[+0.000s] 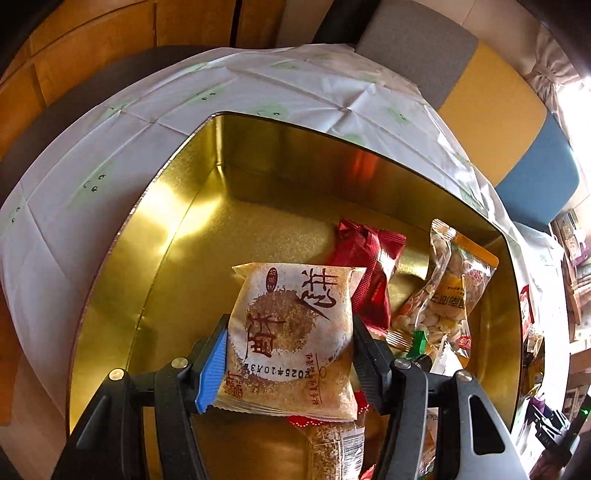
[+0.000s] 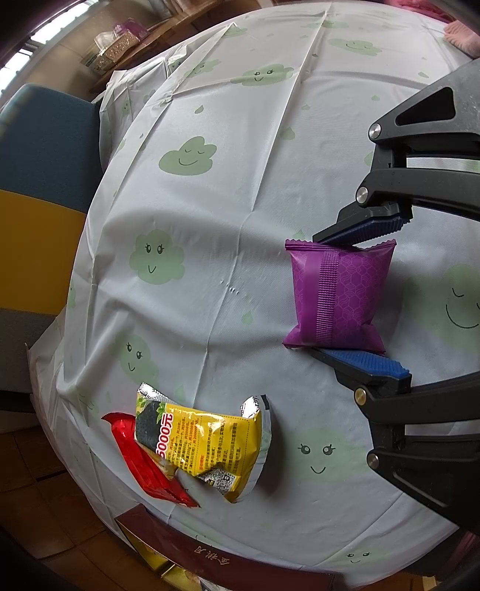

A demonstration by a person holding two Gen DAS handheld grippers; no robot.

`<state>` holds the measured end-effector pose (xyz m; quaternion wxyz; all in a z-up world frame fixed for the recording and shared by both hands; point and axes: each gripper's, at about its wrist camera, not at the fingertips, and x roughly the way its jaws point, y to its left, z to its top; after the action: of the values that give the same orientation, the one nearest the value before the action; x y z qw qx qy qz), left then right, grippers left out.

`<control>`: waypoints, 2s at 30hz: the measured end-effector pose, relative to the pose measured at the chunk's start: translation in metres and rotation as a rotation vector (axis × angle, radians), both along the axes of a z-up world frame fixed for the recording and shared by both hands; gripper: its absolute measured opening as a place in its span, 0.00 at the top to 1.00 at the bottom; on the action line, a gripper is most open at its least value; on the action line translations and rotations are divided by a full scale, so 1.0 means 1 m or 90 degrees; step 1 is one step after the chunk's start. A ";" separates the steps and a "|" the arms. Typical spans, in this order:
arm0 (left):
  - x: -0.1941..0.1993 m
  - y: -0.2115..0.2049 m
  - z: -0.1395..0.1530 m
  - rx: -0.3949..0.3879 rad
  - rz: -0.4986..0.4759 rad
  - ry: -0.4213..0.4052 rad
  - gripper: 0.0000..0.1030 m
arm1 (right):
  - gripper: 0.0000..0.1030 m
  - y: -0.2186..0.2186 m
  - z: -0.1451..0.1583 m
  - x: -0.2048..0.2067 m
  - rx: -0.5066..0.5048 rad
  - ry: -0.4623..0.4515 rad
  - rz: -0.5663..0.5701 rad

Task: Organize snacks
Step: 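Carry the pastry bag into the gold tray and open the left gripper, then carry the purple packet into the gold tray and open the right gripper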

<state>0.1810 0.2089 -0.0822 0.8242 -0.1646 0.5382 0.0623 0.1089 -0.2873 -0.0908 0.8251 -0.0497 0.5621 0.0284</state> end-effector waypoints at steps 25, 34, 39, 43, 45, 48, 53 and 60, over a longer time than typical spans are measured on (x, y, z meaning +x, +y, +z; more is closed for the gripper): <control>-0.103 -0.057 0.093 0.163 -0.050 -0.200 0.24 | 0.48 0.005 0.001 -0.004 -0.027 -0.012 0.014; -0.131 -0.072 0.095 0.174 -0.059 -0.211 0.24 | 0.48 0.008 0.002 -0.006 -0.036 -0.017 0.019; -0.142 -0.074 0.093 0.179 -0.057 -0.212 0.24 | 0.48 0.007 0.002 -0.006 -0.031 -0.016 0.017; -0.147 -0.072 0.092 0.182 -0.052 -0.211 0.24 | 0.48 0.008 0.002 -0.006 -0.035 -0.018 0.020; -0.150 -0.070 0.092 0.184 -0.047 -0.215 0.24 | 0.48 0.009 0.001 -0.007 -0.035 -0.019 0.019; -0.153 -0.063 0.090 0.173 -0.036 -0.212 0.24 | 0.48 0.009 0.001 -0.007 -0.037 -0.022 0.021; -0.158 -0.053 0.086 0.171 -0.021 -0.209 0.24 | 0.48 0.009 0.001 -0.008 -0.037 -0.026 0.023; -0.163 -0.027 0.088 0.171 0.024 -0.211 0.24 | 0.48 0.006 0.002 -0.007 -0.027 -0.020 0.016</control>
<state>0.0182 0.1817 0.0055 0.9148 -0.0712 0.3788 0.1206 0.1022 -0.2813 -0.0885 0.8322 -0.0744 0.5489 0.0261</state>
